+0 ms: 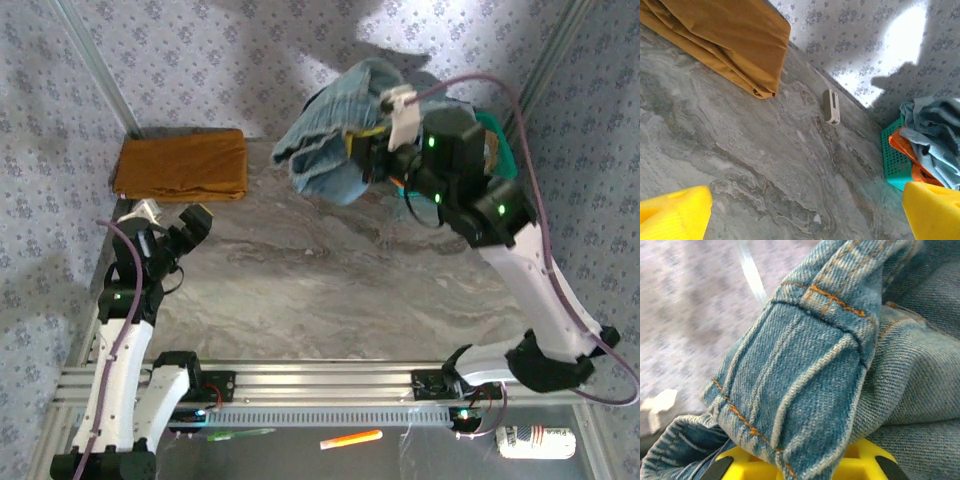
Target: Fold and stack the trousers
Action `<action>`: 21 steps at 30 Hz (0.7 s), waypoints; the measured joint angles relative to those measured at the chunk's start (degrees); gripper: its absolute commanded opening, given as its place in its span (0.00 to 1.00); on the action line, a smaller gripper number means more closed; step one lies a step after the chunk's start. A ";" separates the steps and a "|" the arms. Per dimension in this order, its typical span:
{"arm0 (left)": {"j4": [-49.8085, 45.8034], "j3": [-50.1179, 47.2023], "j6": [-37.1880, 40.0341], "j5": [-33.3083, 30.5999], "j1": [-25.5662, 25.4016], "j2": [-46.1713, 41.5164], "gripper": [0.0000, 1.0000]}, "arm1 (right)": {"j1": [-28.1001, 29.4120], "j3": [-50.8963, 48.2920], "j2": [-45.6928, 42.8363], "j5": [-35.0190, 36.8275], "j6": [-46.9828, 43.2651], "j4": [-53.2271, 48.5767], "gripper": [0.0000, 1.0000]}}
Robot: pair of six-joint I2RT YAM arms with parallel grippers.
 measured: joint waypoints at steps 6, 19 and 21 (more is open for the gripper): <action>-5.79 2.97 -1.29 -5.53 0.02 -1.81 1.00 | 14.05 -12.02 -0.13 3.50 2.69 5.86 0.82; -17.86 9.46 1.88 -7.61 -7.72 4.70 0.87 | 8.50 -21.29 1.79 9.86 7.21 5.68 0.90; -19.39 8.83 2.14 -9.53 -14.32 6.54 0.86 | 1.99 -24.76 -0.50 9.94 8.33 5.81 0.90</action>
